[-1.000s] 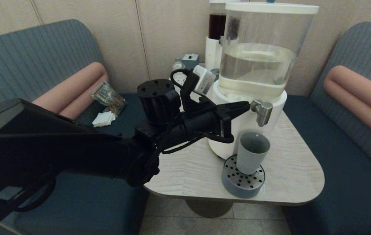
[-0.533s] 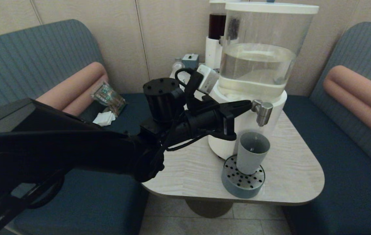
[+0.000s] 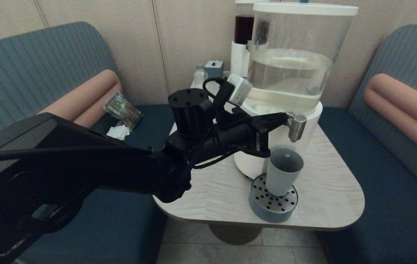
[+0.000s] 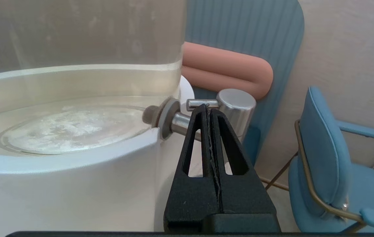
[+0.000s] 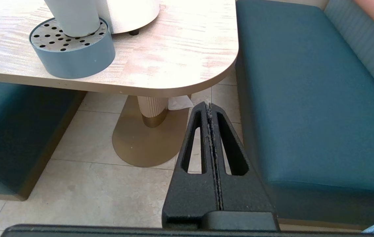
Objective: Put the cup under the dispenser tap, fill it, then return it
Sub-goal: Turn off the faucet
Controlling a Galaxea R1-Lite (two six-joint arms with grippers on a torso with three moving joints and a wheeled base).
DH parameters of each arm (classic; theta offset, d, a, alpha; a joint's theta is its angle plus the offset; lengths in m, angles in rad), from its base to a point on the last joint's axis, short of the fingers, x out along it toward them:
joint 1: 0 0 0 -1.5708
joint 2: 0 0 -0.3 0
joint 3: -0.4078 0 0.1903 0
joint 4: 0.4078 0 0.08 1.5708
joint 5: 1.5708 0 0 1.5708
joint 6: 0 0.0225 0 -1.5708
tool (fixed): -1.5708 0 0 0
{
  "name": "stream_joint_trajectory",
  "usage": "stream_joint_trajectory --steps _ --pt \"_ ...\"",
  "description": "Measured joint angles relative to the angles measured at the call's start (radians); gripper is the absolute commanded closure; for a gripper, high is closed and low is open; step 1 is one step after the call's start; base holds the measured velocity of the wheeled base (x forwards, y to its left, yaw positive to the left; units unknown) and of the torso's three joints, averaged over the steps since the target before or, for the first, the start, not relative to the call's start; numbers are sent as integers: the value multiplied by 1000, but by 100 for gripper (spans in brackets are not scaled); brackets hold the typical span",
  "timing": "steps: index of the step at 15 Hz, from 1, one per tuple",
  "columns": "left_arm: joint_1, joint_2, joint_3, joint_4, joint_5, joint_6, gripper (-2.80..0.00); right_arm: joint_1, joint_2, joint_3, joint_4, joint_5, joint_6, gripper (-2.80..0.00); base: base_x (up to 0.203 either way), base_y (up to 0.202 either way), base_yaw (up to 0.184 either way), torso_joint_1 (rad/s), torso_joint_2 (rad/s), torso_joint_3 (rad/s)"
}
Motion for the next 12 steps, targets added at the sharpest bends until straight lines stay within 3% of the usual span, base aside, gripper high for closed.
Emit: stream_joint_trajectory --steps 12 --pt "-2 42 -77 26 -4 1 0 0 0 0 0 0 0 0 0 0 0 0 0 0"
